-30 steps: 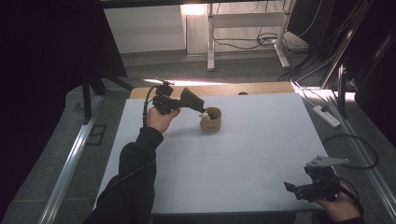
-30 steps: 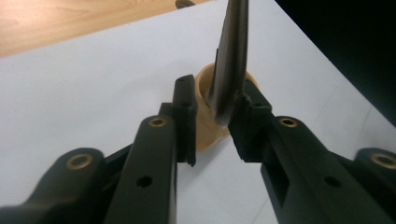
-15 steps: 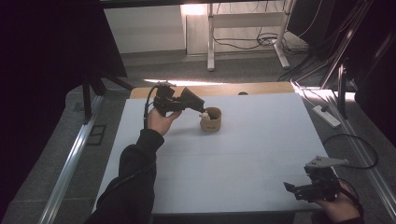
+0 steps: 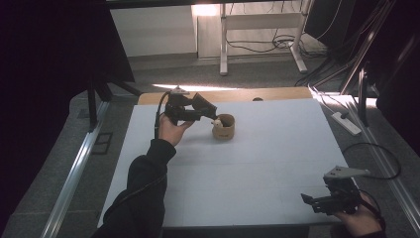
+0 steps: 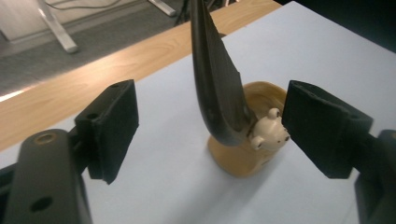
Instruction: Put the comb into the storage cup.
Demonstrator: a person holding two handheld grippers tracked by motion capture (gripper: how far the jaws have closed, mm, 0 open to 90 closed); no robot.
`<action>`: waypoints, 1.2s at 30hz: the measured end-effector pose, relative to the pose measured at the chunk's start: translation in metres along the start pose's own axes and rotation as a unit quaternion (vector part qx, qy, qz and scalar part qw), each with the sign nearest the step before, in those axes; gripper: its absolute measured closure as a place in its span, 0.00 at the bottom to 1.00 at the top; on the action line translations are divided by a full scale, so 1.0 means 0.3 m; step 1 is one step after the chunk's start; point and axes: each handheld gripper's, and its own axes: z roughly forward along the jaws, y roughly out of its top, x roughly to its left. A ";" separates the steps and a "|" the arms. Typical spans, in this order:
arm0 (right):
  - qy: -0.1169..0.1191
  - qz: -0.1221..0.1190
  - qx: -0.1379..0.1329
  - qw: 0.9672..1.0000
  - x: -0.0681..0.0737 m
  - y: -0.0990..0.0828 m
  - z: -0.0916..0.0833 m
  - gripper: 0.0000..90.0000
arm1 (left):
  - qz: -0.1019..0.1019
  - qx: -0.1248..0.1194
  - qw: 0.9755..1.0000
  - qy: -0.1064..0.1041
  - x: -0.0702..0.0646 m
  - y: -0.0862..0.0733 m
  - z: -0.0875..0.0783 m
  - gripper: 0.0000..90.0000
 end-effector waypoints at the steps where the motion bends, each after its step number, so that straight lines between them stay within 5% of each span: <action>1: -0.001 -0.001 0.000 1.000 0.001 0.000 0.000 0.02 | 0.001 -0.001 1.000 0.004 -0.001 -0.001 -0.002 0.18; 10: -0.002 -0.007 0.003 1.000 0.005 0.000 0.000 0.02 | -0.007 -0.022 1.000 0.005 0.001 -0.021 -0.016 0.07; 36: -0.007 -0.010 0.005 1.000 0.009 -0.002 -0.001 0.02 | 0.030 -0.070 0.997 0.008 -0.035 -0.083 -0.129 0.00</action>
